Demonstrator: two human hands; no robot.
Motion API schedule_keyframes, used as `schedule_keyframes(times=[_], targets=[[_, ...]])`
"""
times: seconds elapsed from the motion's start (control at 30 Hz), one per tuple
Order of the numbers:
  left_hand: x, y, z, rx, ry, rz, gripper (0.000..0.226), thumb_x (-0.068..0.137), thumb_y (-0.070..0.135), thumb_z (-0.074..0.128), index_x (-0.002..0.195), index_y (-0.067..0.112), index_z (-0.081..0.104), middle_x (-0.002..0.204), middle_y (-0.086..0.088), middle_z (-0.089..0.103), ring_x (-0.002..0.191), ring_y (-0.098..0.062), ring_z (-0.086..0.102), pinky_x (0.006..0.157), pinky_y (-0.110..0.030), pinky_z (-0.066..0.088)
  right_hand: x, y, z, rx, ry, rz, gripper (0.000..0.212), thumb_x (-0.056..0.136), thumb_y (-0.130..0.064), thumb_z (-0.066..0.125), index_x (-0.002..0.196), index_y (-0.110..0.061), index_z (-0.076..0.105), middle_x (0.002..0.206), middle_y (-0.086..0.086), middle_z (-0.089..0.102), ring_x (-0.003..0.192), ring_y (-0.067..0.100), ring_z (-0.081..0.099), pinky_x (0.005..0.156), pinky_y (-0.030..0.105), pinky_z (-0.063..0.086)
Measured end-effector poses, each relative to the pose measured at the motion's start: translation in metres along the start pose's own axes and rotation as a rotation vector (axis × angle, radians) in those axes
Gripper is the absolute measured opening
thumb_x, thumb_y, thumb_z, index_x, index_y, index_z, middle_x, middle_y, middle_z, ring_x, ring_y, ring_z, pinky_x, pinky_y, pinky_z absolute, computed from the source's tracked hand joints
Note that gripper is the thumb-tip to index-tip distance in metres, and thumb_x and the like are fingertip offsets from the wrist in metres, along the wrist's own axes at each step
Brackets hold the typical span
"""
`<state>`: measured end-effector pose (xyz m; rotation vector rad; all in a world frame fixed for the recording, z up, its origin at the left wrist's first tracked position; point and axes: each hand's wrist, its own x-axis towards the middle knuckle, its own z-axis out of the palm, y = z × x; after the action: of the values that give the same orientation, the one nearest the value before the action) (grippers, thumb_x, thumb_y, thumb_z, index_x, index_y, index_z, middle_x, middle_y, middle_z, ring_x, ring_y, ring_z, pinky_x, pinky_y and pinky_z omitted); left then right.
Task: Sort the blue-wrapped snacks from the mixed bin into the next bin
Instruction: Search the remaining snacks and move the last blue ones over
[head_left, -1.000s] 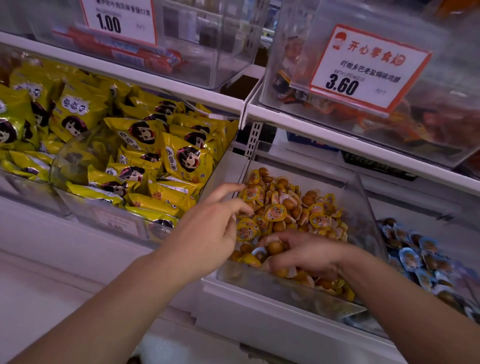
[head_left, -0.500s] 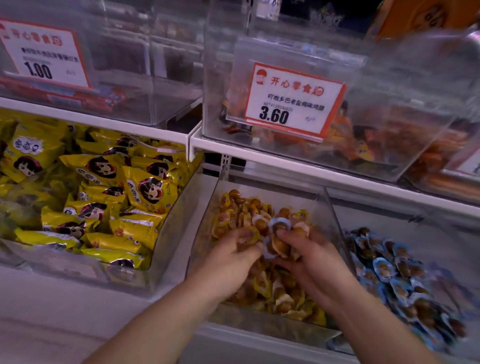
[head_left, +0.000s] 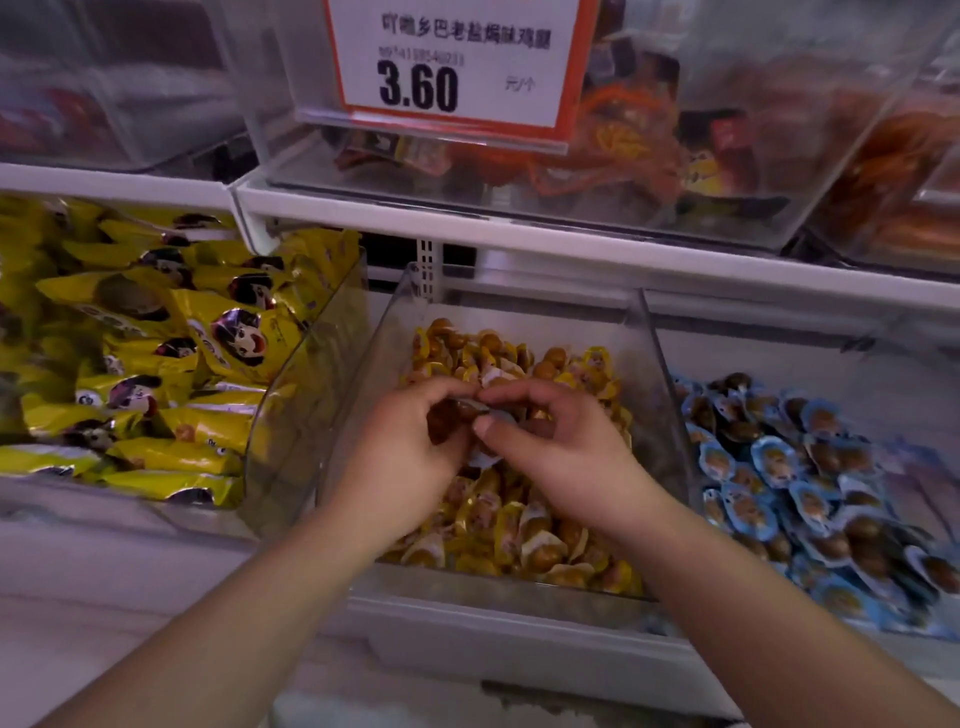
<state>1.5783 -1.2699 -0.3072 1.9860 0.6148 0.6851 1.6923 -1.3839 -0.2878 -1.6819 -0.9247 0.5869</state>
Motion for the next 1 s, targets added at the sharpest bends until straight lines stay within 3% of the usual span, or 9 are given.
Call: schedule_keyframes(times=[0.2,0.27,0.33,0.47,0.57,0.63,0.77,0.9,1.0], targets=[[-0.012,0.013,0.006,0.334,-0.084,0.255,0.056,0.098,0.040,0.048,0.152,0.038,0.031,0.133,0.006,0.062,0.117,-0.008,0.055,0.096,-0.028,0.046,-0.013,-0.014,-0.023,0.014,0.113,-0.126,0.024,0.084,-0.010,0.077,0.101,-0.026,0.073,0.095,-0.004,0.076,0.087,0.007,0.073,0.079,0.022,0.058],[-0.014,0.016,0.006,0.376,-0.099,0.316,0.060,0.096,0.046,0.042,0.153,0.042,0.022,0.120,0.012,0.064,0.103,-0.003,0.053,0.087,-0.025,0.043,-0.020,-0.016,-0.039,-0.048,0.203,-0.199,0.022,0.084,-0.016,0.078,0.100,-0.030,0.074,0.095,-0.006,0.076,0.088,0.005,0.073,0.078,0.022,0.058],[-0.013,0.015,0.009,0.379,-0.148,0.340,0.052,0.094,0.045,0.046,0.145,0.041,0.038,0.119,0.022,0.058,0.100,0.005,0.052,0.089,-0.015,0.040,-0.030,-0.018,-0.063,-0.099,0.346,-0.263,0.021,0.081,-0.030,0.077,0.101,-0.037,0.073,0.094,-0.009,0.077,0.087,0.005,0.073,0.075,0.021,0.058],[-0.013,0.010,0.022,0.402,-0.456,0.322,0.039,0.091,0.054,0.058,0.125,0.037,0.063,0.124,0.023,0.052,0.116,0.003,0.052,0.100,-0.031,0.046,-0.055,-0.004,-0.118,-0.173,0.559,-0.213,0.020,0.081,-0.037,0.071,0.100,-0.045,0.071,0.093,-0.013,0.077,0.085,0.007,0.074,0.073,0.027,0.059],[-0.012,0.015,0.038,0.471,-0.663,0.232,0.062,0.082,0.074,0.054,0.137,0.044,0.050,0.141,0.025,0.040,0.131,0.001,0.041,0.111,-0.029,0.038,-0.065,0.024,-0.144,-0.355,0.541,-0.042,0.034,0.089,-0.008,0.062,0.086,-0.041,0.072,0.096,-0.014,0.075,0.084,0.008,0.072,0.073,0.029,0.058],[-0.007,0.021,0.050,0.565,-0.759,0.203,0.079,0.074,0.084,0.048,0.144,0.048,0.037,0.152,0.020,0.027,0.140,-0.010,0.031,0.115,-0.035,0.033,-0.073,0.035,-0.152,-0.289,0.632,0.027,0.049,0.087,0.005,0.053,0.077,-0.039,0.071,0.097,-0.011,0.074,0.086,-0.002,0.068,0.076,0.015,0.054],[0.000,0.024,0.076,0.723,-0.789,0.186,0.103,0.060,0.090,0.049,0.150,0.049,0.018,0.159,0.015,0.010,0.145,-0.025,0.019,0.117,-0.044,0.030,-0.088,0.043,-0.146,-0.063,0.822,0.085,0.043,0.086,0.004,0.050,0.078,-0.028,0.077,0.064,-0.017,0.068,0.060,-0.001,0.059,0.061,0.021,0.047],[0.006,0.021,0.092,0.806,-0.774,0.187,0.098,0.064,0.077,0.065,0.145,0.047,0.019,0.152,0.010,0.015,0.139,-0.027,0.026,0.106,-0.055,0.040,-0.097,0.045,-0.117,-0.159,0.631,-0.007,0.040,0.091,0.001,0.052,0.086,-0.032,0.073,0.062,-0.015,0.066,0.043,0.002,0.044,0.043,0.013,0.033],[0.005,0.019,0.092,0.910,-0.730,0.275,0.086,0.064,0.068,0.067,0.137,0.043,0.028,0.138,0.004,0.030,0.127,-0.027,0.037,0.093,-0.052,0.047,-0.091,0.038,-0.104,-0.241,0.460,-0.071,0.033,0.088,-0.012,0.050,0.090,-0.040,0.068,0.095,-0.017,0.068,0.071,-0.005,0.059,0.062,0.006,0.040]])
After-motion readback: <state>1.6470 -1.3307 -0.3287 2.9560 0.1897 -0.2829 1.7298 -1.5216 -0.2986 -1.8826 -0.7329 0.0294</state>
